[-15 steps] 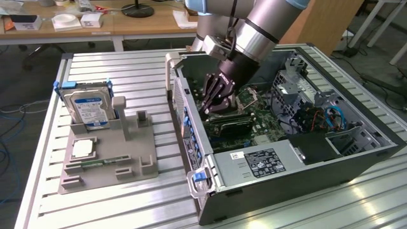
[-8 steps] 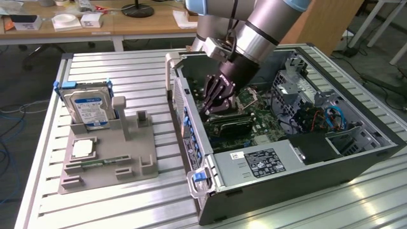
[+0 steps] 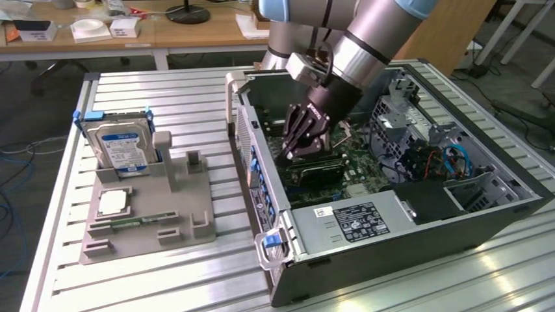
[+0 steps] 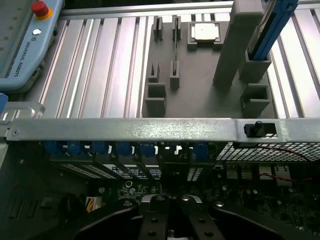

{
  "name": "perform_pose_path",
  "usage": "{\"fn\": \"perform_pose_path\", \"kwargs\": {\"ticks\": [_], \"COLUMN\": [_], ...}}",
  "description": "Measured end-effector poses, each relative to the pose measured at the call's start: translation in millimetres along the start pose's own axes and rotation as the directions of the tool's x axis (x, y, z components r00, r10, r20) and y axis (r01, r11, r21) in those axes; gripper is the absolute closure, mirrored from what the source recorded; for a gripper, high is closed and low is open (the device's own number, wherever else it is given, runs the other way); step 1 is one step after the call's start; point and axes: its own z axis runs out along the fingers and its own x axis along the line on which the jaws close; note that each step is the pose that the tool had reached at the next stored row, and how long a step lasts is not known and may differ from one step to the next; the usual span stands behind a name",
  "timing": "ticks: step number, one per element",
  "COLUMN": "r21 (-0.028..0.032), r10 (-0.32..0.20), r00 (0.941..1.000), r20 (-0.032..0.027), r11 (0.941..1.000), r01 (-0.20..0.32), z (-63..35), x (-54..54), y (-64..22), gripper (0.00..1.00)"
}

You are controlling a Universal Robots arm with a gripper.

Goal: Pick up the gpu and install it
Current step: 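Press down on the gpu until it lock into place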

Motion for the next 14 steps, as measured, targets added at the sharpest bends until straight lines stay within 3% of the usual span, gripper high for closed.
{"fn": "perform_pose_path", "kwargs": {"ticks": [4,14], "r21": [-0.0004,-0.0007], "r10": [0.000,0.003], "r00": [1.0000,1.0000], "r20": [-0.0011,-0.0093], "r11": [1.0000,1.0000], "r01": [0.000,-0.003], "z": [1.0,8.1], "x": [8.6,11.4], "y": [-0.3,3.5], "gripper": [0.90,0.90]}}
